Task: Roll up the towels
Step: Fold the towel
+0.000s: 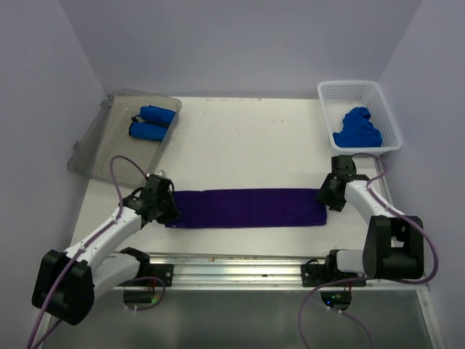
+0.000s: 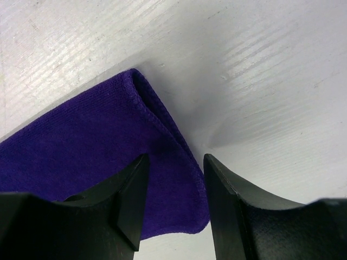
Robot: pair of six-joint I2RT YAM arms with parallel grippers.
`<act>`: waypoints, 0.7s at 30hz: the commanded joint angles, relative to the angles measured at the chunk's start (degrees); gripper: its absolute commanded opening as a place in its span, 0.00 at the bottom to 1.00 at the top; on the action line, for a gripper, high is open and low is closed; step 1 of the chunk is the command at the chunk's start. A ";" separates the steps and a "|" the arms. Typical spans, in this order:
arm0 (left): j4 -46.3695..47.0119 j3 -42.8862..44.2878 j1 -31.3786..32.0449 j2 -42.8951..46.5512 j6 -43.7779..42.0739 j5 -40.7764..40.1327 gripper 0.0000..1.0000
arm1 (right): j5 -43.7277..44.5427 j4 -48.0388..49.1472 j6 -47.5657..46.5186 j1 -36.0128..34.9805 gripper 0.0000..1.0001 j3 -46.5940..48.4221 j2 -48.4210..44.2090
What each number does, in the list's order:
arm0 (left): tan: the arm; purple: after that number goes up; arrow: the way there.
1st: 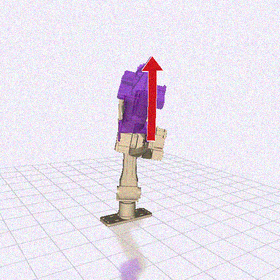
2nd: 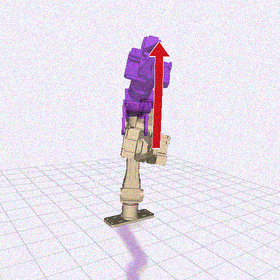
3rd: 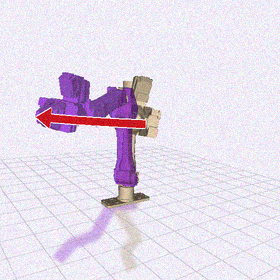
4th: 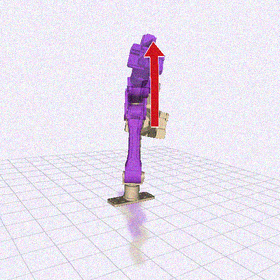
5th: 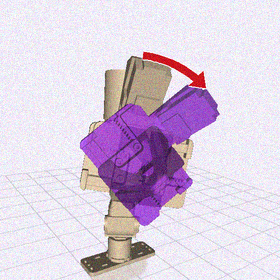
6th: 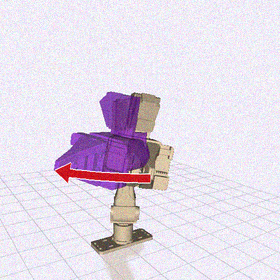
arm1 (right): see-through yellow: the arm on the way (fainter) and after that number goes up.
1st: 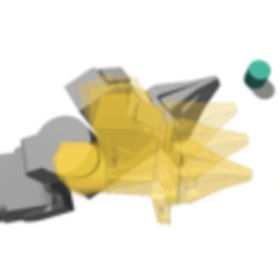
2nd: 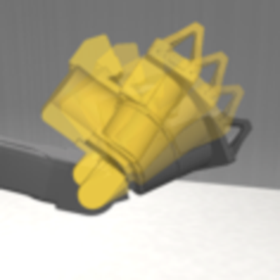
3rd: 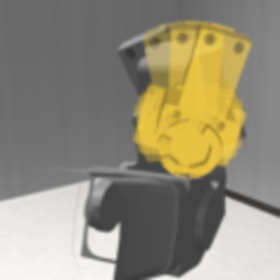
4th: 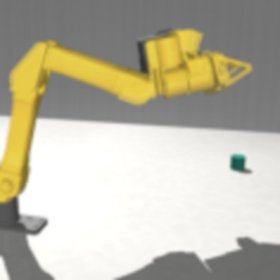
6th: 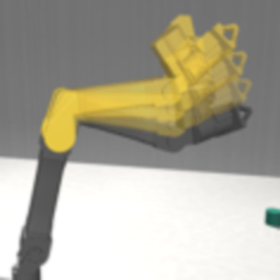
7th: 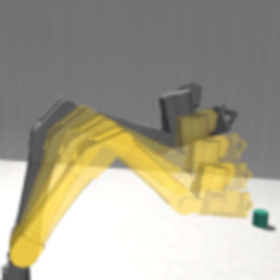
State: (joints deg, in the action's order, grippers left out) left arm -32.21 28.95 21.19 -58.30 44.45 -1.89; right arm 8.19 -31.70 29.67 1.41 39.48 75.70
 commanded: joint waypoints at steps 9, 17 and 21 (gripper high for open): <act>4.34 -0.30 0.34 -4.98 2.49 -1.71 0.00 | -2.74 3.93 0.48 0.08 0.35 -1.69 6.65; 11.46 -2.23 1.56 -11.73 1.78 1.63 0.00 | 0.95 -0.37 1.18 0.09 0.00 0.32 -3.25; 14.27 -1.18 7.98 -13.41 5.29 1.54 0.00 | 1.66 -4.76 0.92 0.09 0.00 2.96 -10.72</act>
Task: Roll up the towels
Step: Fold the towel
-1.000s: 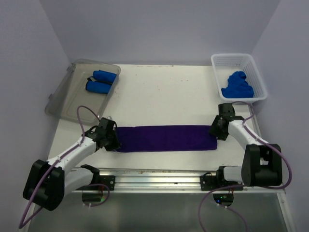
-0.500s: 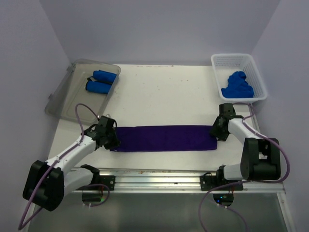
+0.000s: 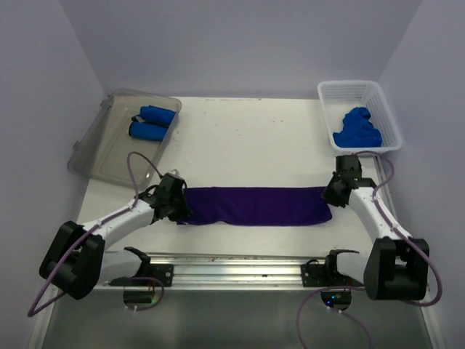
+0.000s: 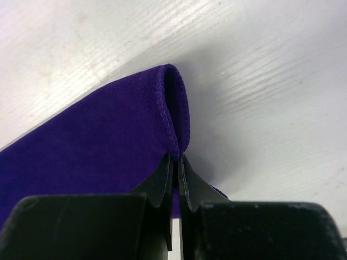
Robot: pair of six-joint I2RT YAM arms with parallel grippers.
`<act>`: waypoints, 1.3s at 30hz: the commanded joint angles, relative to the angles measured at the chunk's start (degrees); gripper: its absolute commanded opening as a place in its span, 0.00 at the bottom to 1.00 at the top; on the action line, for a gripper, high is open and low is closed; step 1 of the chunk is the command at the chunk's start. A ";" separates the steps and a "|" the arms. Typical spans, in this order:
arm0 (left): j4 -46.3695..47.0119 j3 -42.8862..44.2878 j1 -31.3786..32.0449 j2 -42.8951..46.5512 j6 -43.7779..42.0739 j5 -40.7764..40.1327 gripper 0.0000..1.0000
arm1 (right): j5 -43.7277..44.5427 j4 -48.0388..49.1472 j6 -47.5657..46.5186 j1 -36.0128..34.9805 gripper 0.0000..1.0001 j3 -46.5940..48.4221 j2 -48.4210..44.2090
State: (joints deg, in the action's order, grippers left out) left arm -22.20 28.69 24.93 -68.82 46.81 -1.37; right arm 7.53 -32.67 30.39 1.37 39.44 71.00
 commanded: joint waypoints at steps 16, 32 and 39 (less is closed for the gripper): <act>-8.29 9.10 10.05 -0.99 0.49 -7.66 0.00 | 3.54 -14.18 7.84 -25.15 0.00 22.68 -11.68; -9.89 3.49 2.23 2.11 4.78 -12.08 0.00 | 7.50 -2.85 14.26 -52.95 0.00 35.26 10.37; -1.65 0.76 1.35 0.09 3.39 -7.00 0.00 | 5.39 -1.00 14.08 -57.52 0.00 41.32 21.27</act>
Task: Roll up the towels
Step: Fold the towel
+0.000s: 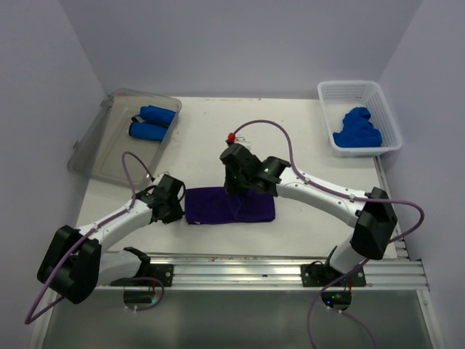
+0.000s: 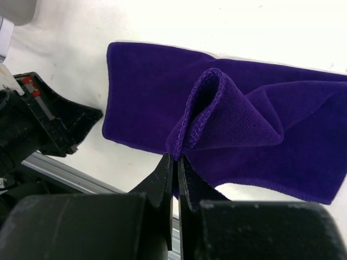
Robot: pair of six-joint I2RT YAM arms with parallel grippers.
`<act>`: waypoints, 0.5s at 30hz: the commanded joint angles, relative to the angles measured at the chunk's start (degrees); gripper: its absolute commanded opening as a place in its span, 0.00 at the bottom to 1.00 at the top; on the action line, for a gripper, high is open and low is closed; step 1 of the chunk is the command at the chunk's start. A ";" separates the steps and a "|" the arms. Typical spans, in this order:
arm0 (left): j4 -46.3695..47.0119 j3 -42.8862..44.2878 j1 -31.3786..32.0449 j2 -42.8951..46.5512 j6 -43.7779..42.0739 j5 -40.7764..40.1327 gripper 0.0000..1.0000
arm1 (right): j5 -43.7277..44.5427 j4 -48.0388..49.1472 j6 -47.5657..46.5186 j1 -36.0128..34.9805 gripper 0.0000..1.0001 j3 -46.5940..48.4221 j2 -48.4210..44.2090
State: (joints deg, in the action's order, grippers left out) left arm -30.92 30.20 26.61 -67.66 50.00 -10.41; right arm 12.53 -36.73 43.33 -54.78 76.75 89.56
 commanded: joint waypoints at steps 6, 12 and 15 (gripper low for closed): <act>10.52 -1.98 -0.33 -3.27 -0.07 4.96 0.00 | -0.93 3.86 1.14 -3.92 0.00 8.41 10.54; 11.40 -2.68 -0.42 -3.79 -0.16 5.31 0.00 | -2.78 3.95 1.05 -4.54 0.00 11.75 16.34; 12.02 -3.04 -0.42 -4.50 0.01 5.58 0.00 | -2.78 3.42 0.79 -5.16 0.00 14.04 18.19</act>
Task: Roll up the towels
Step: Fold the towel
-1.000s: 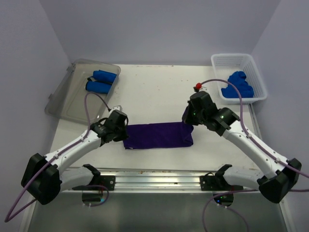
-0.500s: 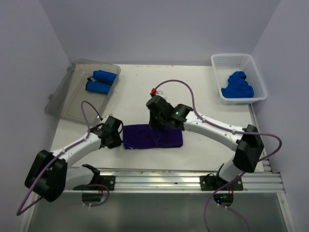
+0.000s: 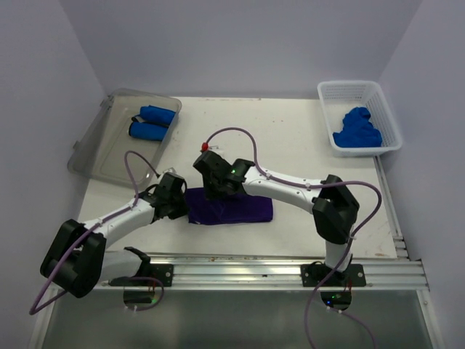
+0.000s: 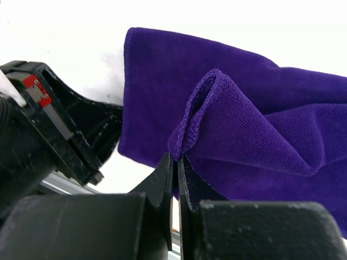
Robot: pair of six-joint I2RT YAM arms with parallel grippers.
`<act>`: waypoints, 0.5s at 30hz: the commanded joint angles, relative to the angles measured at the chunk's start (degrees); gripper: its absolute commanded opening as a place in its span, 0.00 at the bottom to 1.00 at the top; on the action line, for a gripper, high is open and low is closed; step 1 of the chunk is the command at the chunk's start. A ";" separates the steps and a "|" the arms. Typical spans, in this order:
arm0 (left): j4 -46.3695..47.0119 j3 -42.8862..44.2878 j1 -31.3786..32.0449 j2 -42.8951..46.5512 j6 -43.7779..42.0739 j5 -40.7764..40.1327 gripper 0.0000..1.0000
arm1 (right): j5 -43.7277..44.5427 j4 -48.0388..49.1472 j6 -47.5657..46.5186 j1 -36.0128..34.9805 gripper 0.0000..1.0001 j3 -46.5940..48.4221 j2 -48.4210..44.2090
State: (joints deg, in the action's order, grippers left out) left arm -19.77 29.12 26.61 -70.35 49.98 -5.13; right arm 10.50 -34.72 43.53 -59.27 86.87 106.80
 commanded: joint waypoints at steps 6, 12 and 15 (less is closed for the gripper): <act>0.70 -2.58 -0.42 -1.81 0.30 -0.06 0.00 | -1.18 0.97 0.42 -1.20 0.00 7.70 5.34; 0.26 -2.84 -0.42 -1.20 0.47 -0.32 0.00 | -1.98 0.44 0.24 -1.82 0.00 10.95 9.30; -0.27 -2.76 -0.51 -0.85 0.74 -0.76 0.00 | -2.68 0.70 0.24 -1.91 0.00 11.22 10.79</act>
State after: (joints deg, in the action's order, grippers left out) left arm -17.17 28.47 26.57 -70.63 50.26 -4.38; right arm 9.19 -35.03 43.51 -60.62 95.57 116.40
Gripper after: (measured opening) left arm 0.004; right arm 0.028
